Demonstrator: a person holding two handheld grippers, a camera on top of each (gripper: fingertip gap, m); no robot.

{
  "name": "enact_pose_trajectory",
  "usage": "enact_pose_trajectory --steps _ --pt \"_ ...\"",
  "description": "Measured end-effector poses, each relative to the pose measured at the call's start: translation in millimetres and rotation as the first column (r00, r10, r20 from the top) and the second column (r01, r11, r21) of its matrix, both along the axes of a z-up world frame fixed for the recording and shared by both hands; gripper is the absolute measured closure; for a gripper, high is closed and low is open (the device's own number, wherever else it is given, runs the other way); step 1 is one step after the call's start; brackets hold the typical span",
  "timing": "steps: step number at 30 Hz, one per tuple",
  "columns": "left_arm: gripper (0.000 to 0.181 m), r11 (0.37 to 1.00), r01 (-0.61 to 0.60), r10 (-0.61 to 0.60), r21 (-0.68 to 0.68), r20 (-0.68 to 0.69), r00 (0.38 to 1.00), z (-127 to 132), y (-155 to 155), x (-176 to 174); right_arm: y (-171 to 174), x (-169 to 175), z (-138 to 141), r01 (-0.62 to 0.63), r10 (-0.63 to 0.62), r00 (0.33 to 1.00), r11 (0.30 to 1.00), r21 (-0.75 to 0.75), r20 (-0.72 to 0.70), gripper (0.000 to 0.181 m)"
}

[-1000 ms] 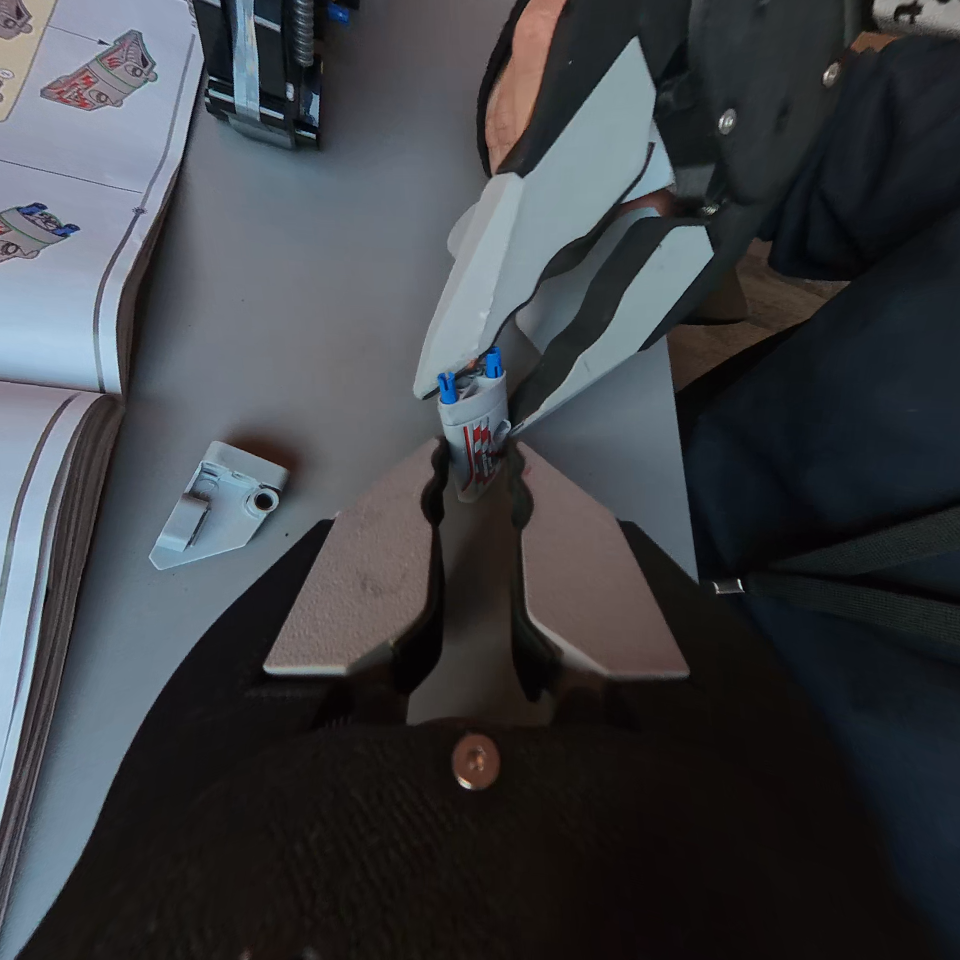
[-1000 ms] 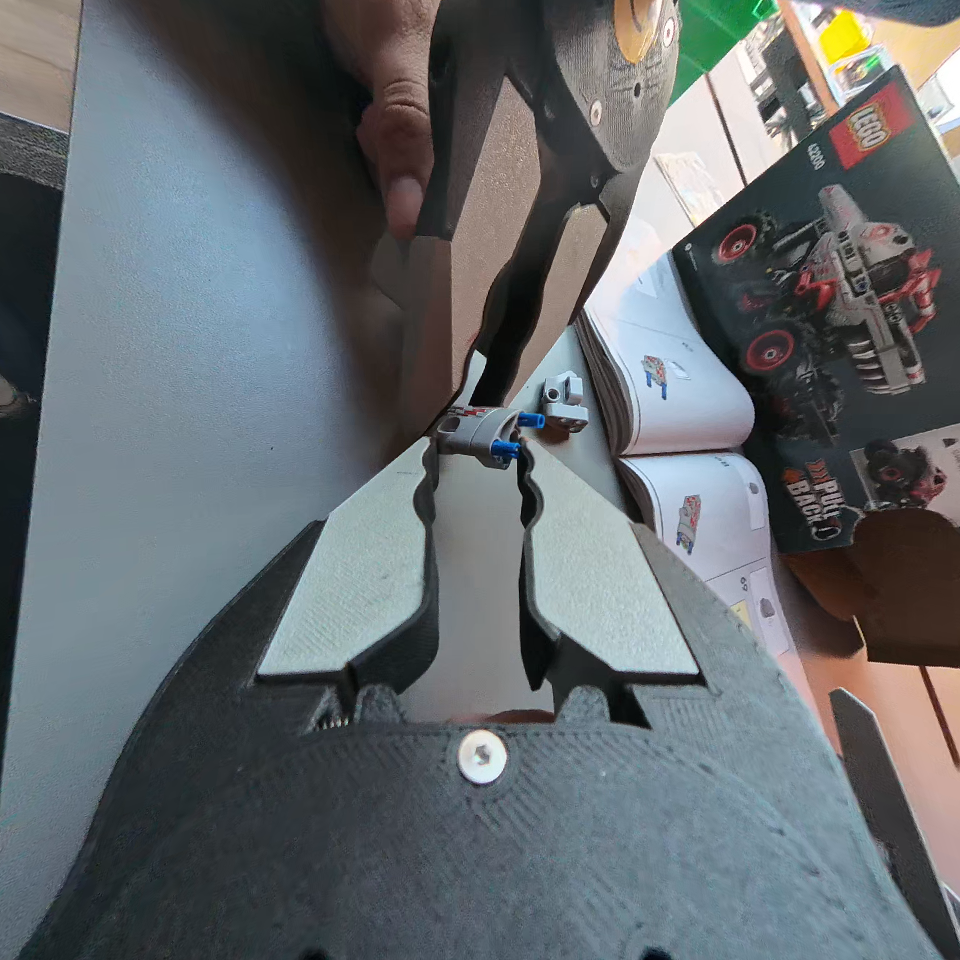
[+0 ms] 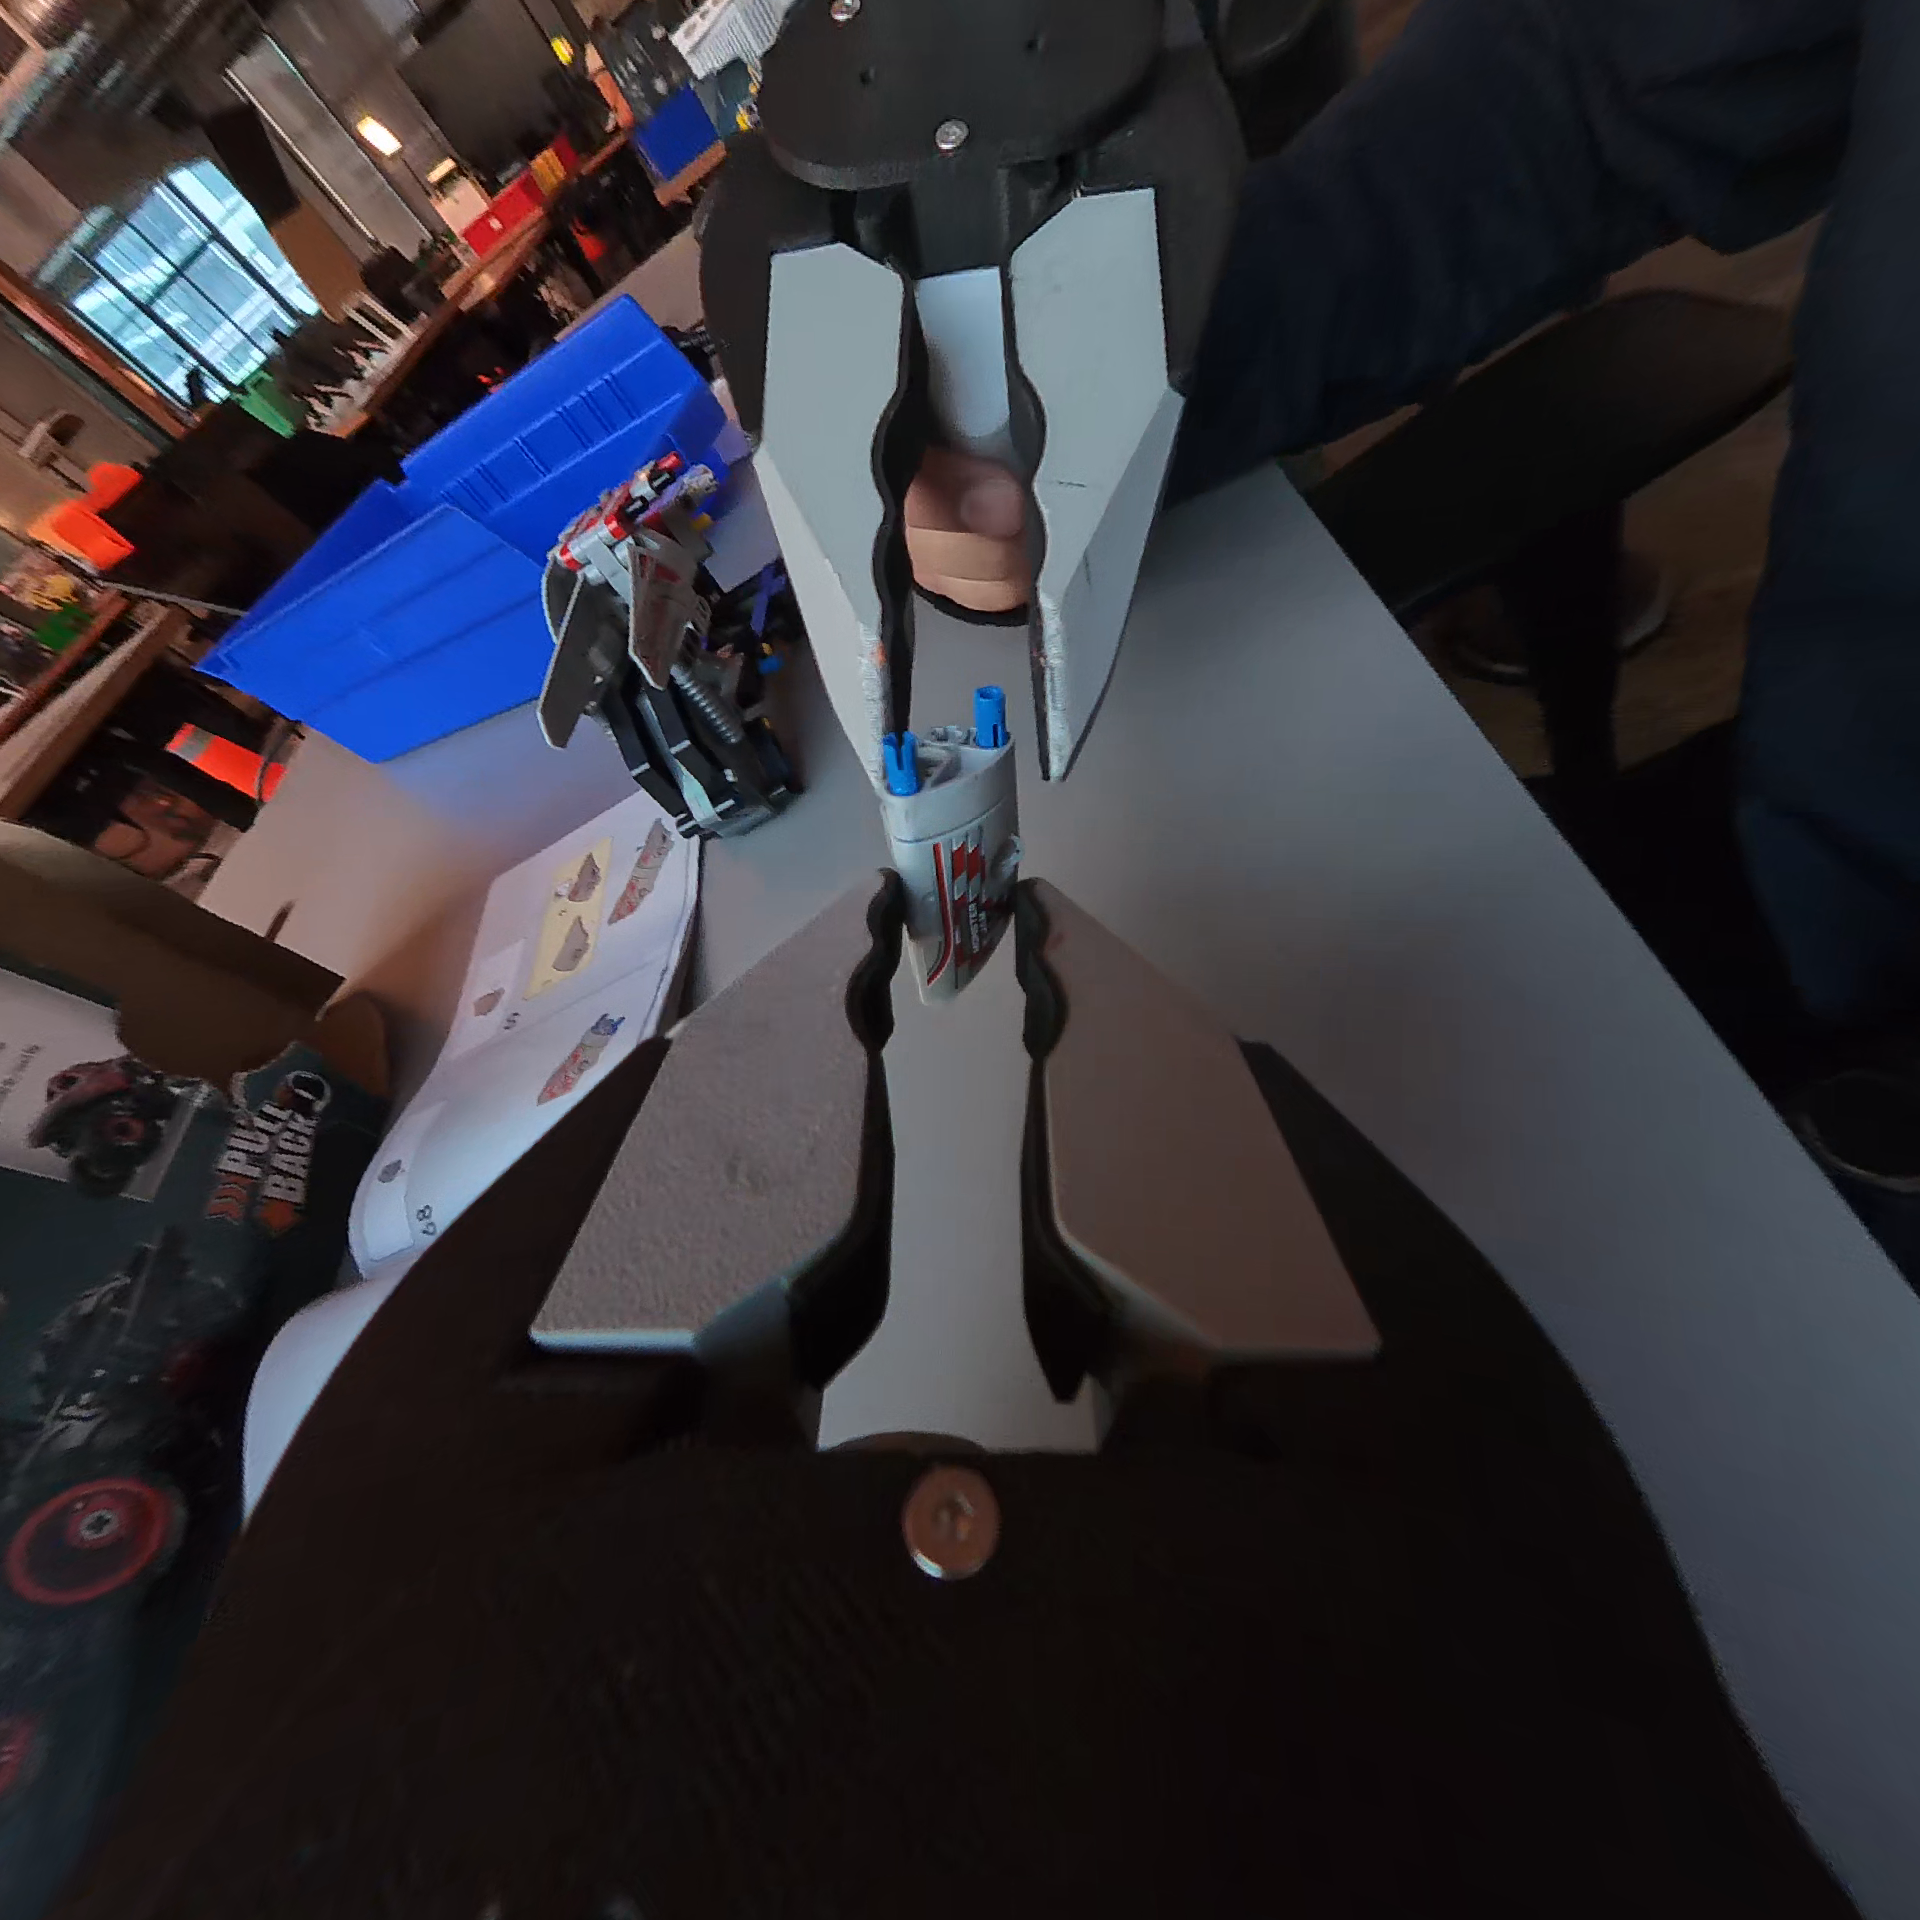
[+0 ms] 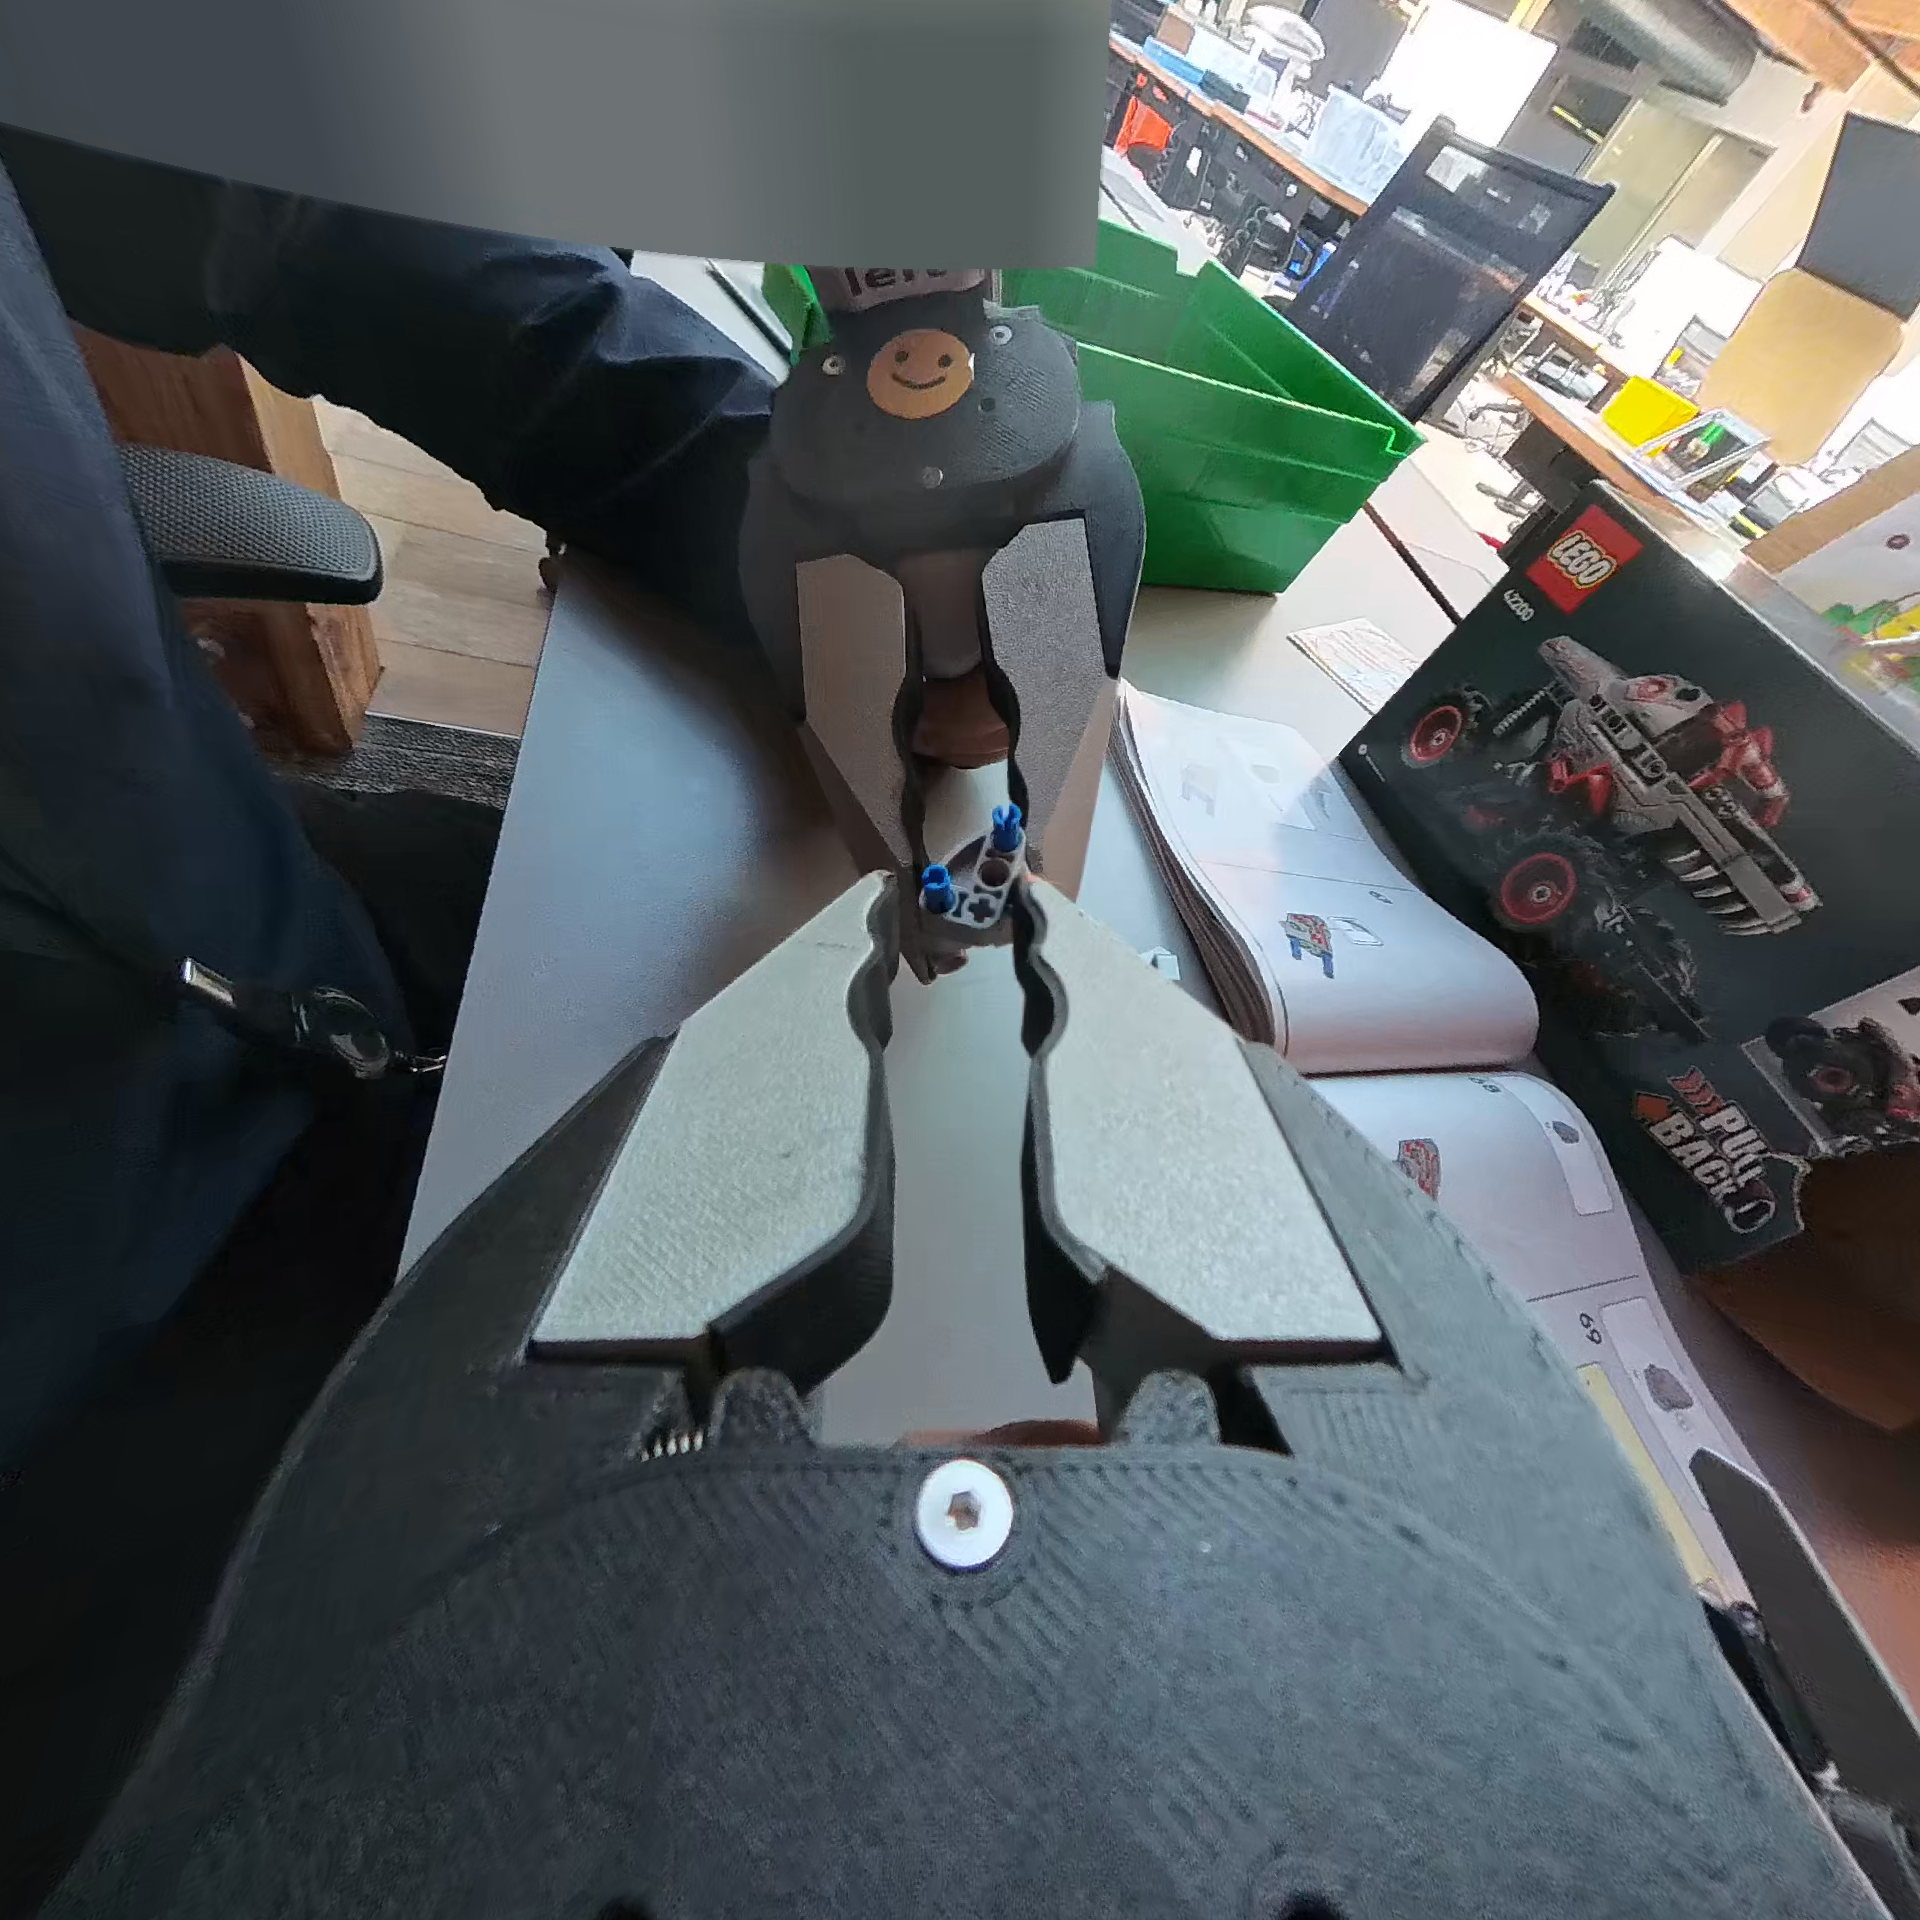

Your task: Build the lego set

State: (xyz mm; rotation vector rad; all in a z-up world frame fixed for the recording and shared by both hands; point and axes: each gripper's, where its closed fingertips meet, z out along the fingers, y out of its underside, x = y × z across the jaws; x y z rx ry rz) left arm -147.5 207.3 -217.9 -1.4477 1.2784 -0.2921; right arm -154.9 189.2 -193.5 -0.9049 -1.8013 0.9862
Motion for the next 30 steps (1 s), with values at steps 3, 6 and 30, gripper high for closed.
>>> enact_pose_trajectory --steps 3,6,30 --pt "0.163 0.999 -0.010 0.010 0.035 -0.009 1.000 1 1 1 -1 0 0 0.002 -0.002 1.000 1.000 0.017 -0.007 0.164" --pt "0.163 0.998 -0.014 0.016 0.066 -0.032 0.999 0 1 3 -1 0 0 0.008 -0.008 1.000 0.999 0.037 -0.013 0.165" --pt "0.163 0.970 -0.074 0.075 0.230 0.007 0.997 23 4 0 -2 -3 20 0.064 -0.049 0.989 0.992 0.109 -0.140 0.164"
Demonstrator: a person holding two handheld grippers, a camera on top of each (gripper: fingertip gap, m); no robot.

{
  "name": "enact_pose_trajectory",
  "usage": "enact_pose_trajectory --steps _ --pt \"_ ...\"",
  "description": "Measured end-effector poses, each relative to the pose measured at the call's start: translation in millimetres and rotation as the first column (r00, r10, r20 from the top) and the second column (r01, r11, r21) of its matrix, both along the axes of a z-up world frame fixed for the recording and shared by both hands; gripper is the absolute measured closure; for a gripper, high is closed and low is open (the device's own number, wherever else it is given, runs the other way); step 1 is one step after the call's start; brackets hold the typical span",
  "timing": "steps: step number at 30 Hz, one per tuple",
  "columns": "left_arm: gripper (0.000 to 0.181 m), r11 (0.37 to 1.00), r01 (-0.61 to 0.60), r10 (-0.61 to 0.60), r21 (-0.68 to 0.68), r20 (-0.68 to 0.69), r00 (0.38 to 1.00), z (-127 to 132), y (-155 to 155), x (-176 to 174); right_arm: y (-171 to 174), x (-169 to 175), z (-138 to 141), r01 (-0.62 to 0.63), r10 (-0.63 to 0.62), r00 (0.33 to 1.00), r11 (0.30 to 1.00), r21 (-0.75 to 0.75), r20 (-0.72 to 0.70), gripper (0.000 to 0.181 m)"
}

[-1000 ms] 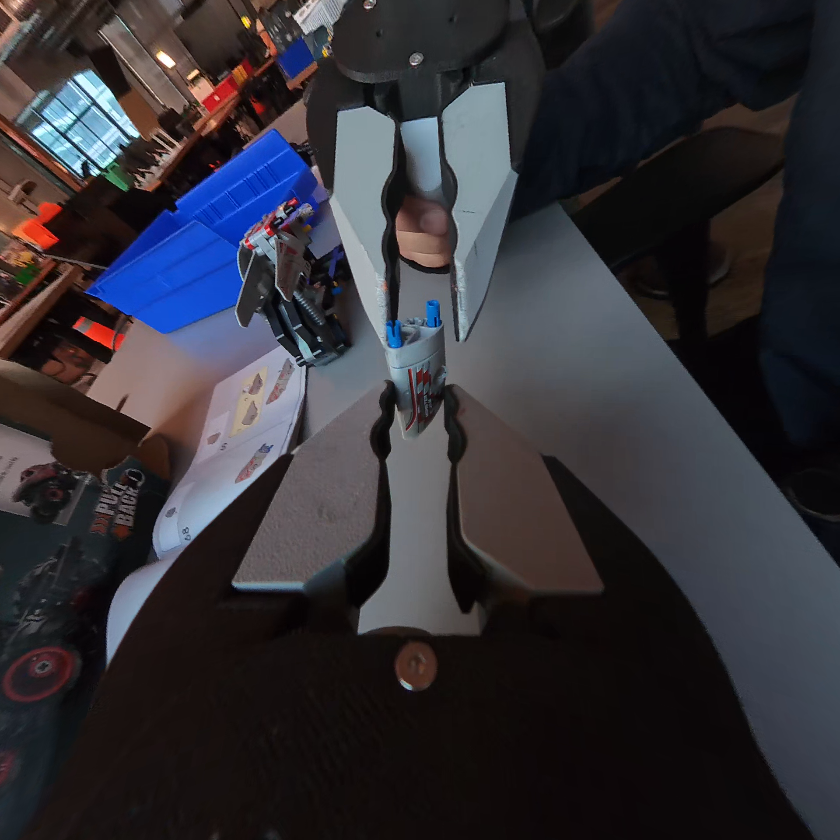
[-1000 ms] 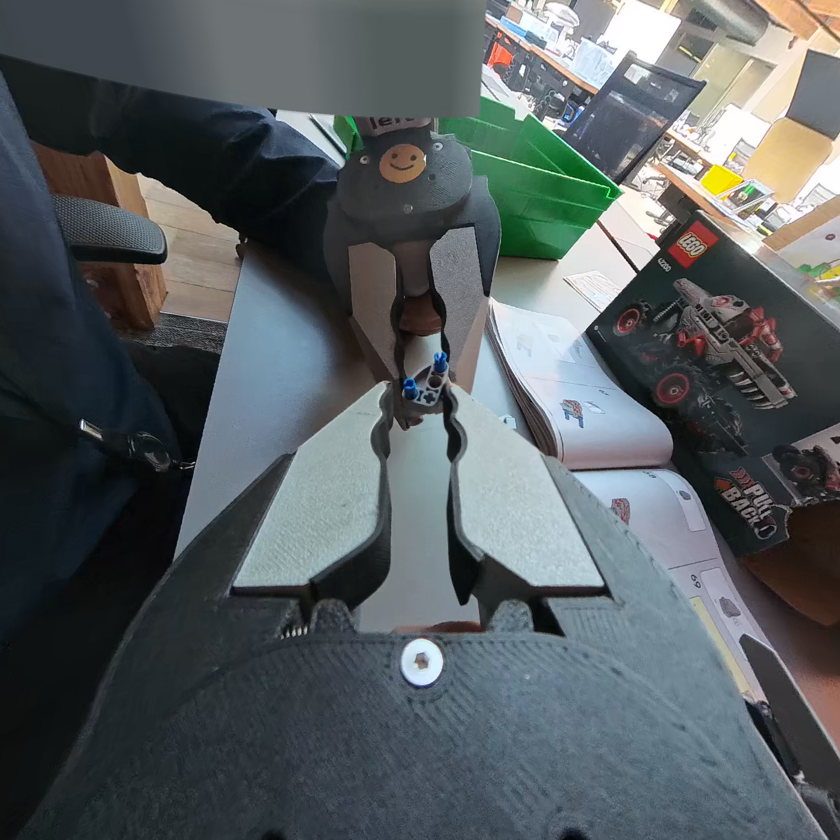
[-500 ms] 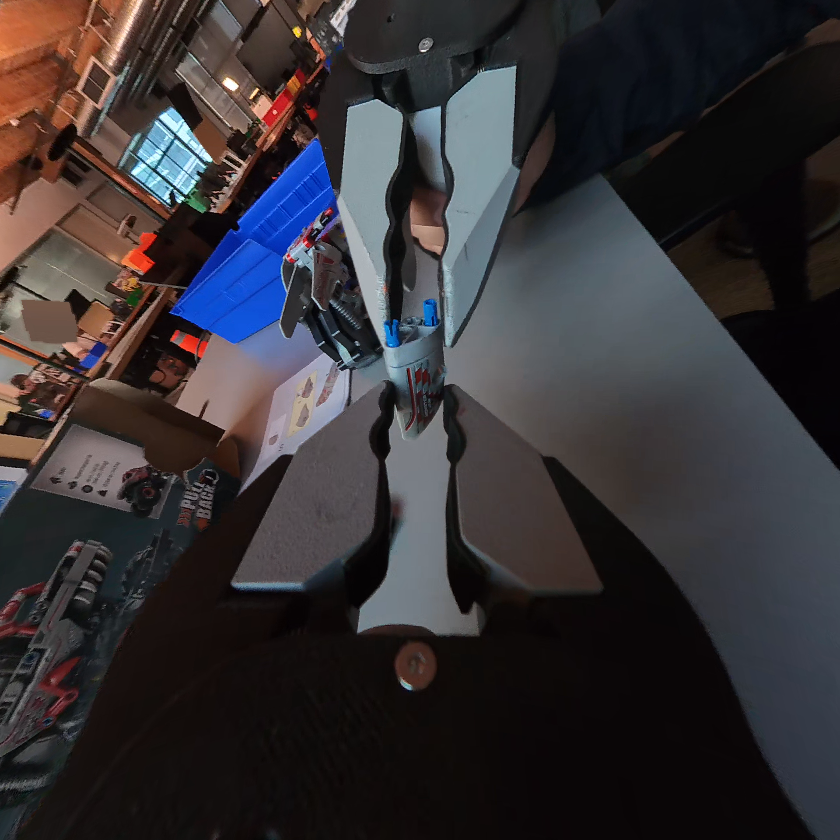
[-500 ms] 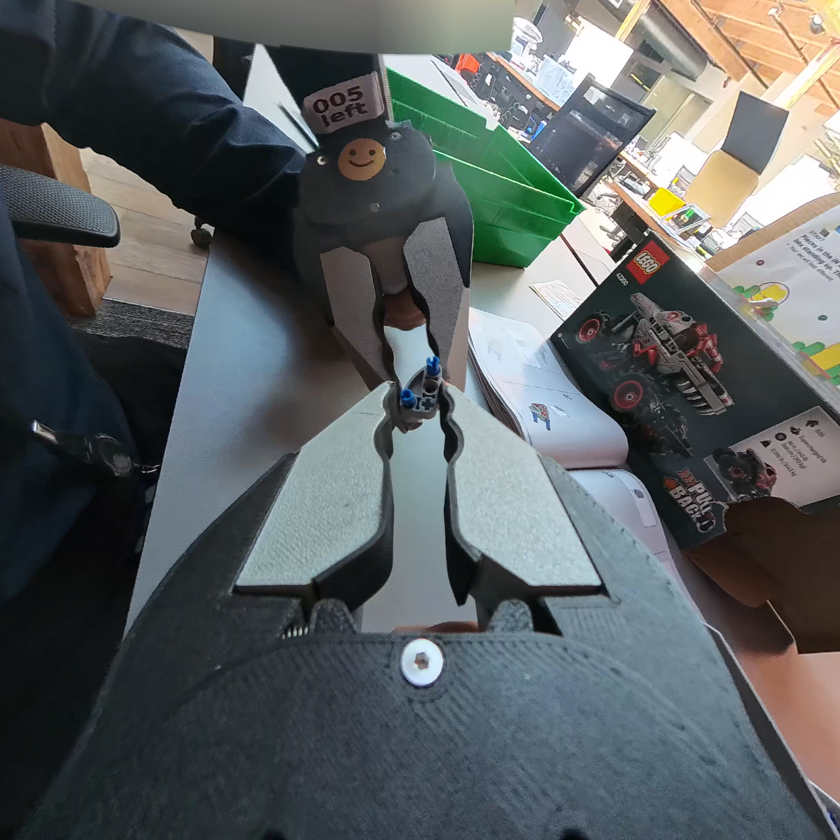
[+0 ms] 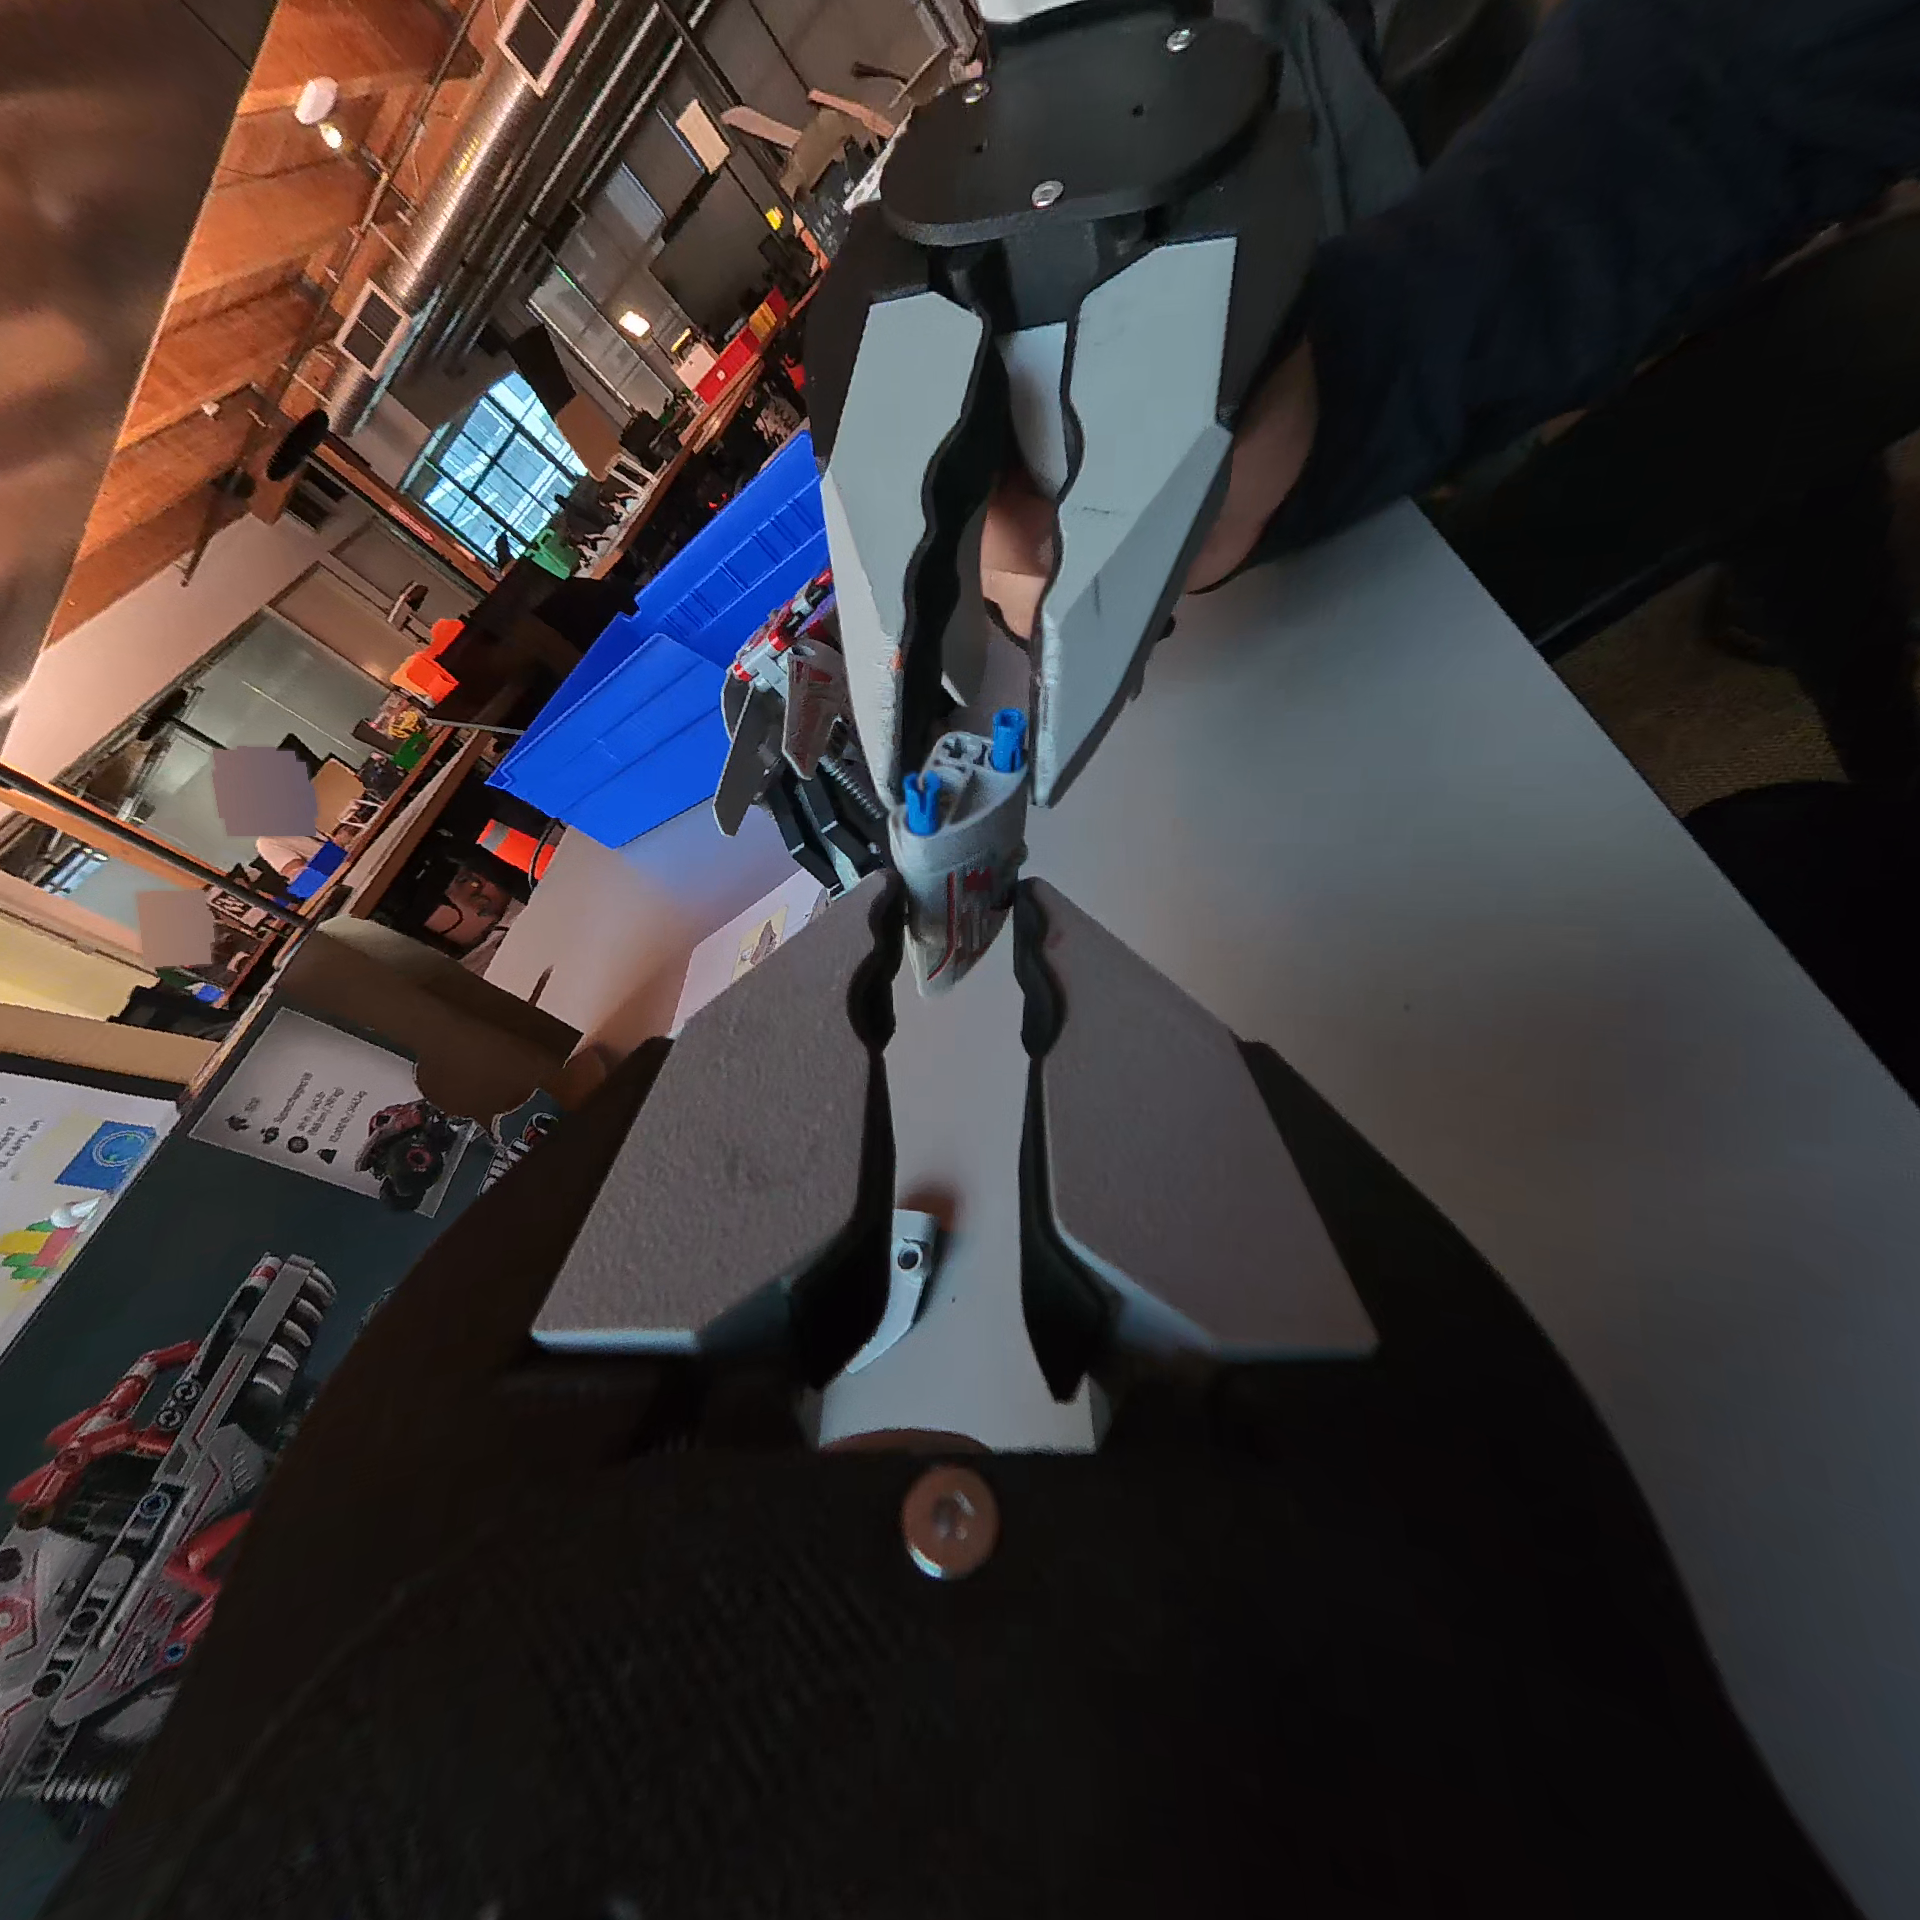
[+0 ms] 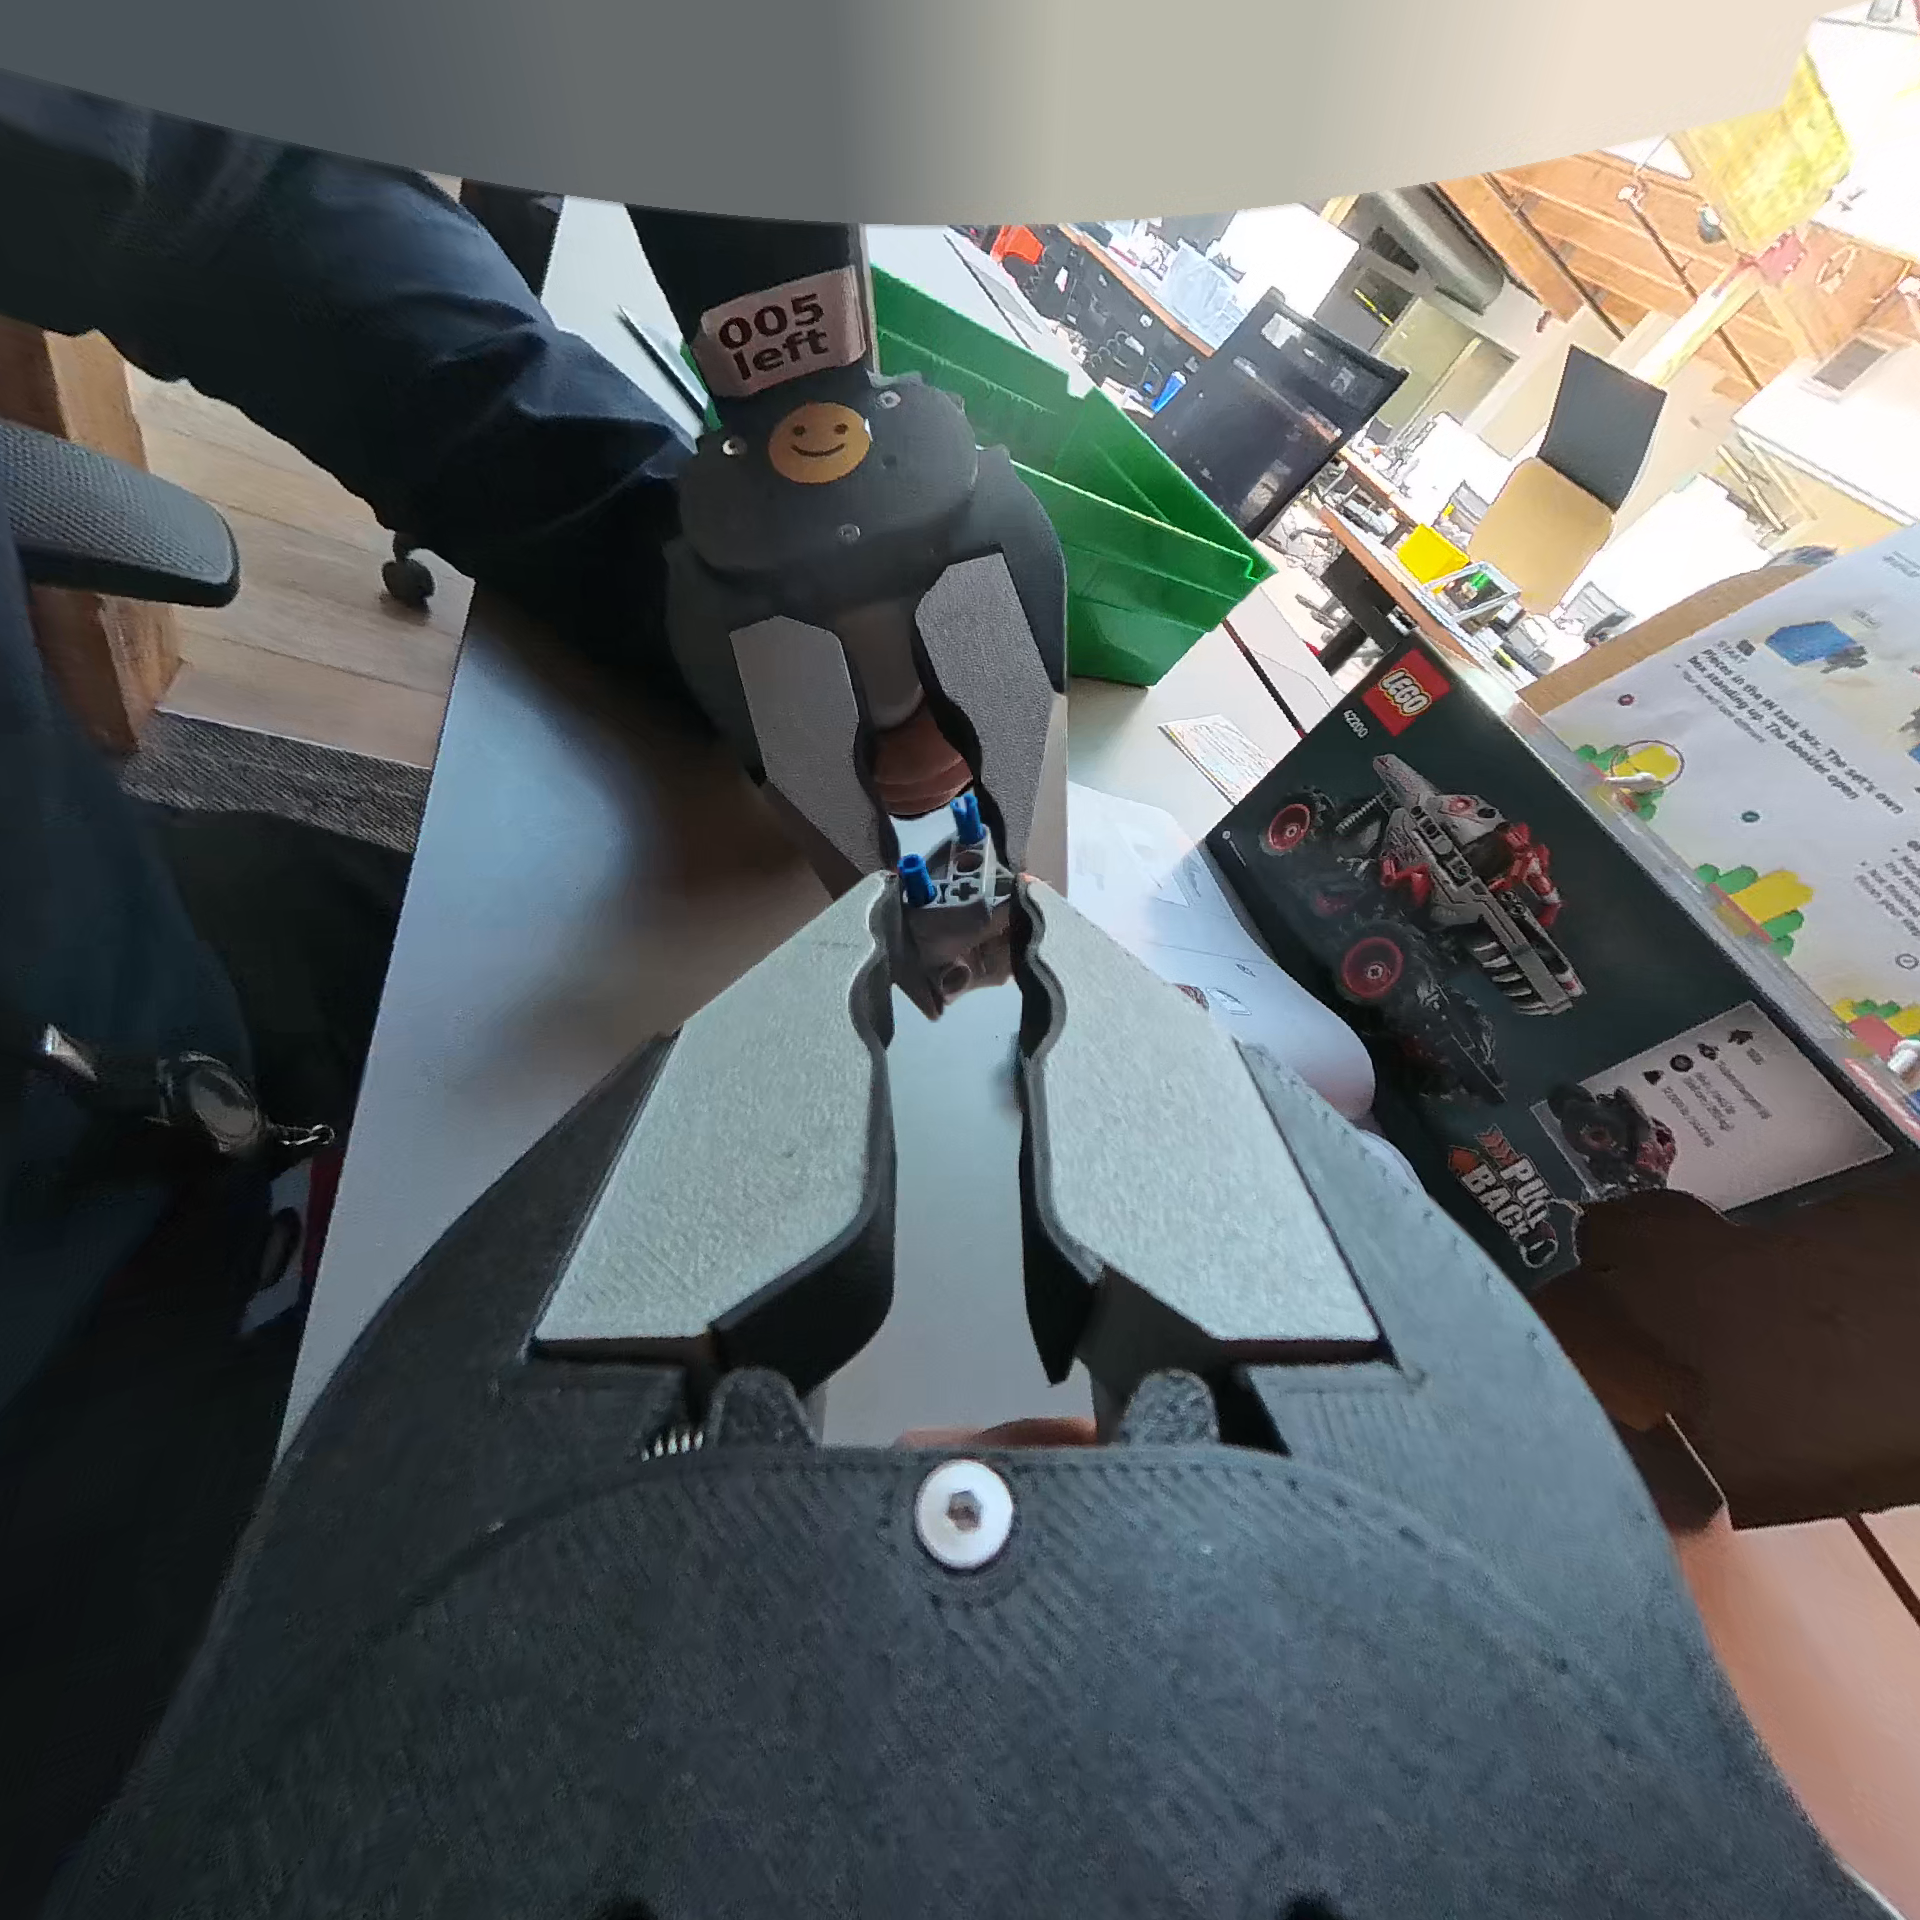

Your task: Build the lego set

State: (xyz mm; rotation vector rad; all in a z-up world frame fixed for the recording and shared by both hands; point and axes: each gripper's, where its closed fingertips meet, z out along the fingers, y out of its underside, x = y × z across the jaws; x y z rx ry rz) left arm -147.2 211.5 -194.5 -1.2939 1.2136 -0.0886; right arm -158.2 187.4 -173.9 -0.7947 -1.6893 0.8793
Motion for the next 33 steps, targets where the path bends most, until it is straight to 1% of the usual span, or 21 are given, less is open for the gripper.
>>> enact_pose_trajectory --steps 2,9,14,19,26,30,33 --pt "0.163 1.000 -0.003 0.003 -0.005 -0.009 1.000 -2 1 1 0 0 -2 0.005 -0.006 1.000 1.000 0.020 0.004 0.164" --pt "0.164 0.999 -0.035 0.034 -0.024 -0.025 0.999 -6 6 -2 7 0 -4 0.033 -0.034 0.999 0.999 0.020 0.013 0.166" --pt "0.164 0.994 -0.085 0.080 -0.065 -0.072 0.994 -15 10 -6 11 -2 -8 0.049 -0.049 0.998 0.999 0.019 0.026 0.166" --pt "0.164 0.987 -0.118 0.108 -0.112 -0.091 0.990 -20 12 -8 13 -5 -12 0.062 -0.064 0.997 0.997 0.036 0.043 0.169" --pt "0.165 0.976 -0.172 0.154 -0.131 -0.140 0.978 -27 16 -11 18 -10 -21 0.094 -0.098 0.992 0.994 0.057 0.080 0.170" --pt "0.166 0.966 -0.222 0.197 -0.133 -0.177 0.964 -33 20 -14 24 -11 -28 0.125 -0.129 0.984 0.991 0.039 0.122 0.170" --pt "0.167 0.957 -0.247 0.220 -0.151 -0.174 0.960 -35 23 -16 28 -13 -29 0.153 -0.154 0.979 0.988 0.021 0.135 0.171"
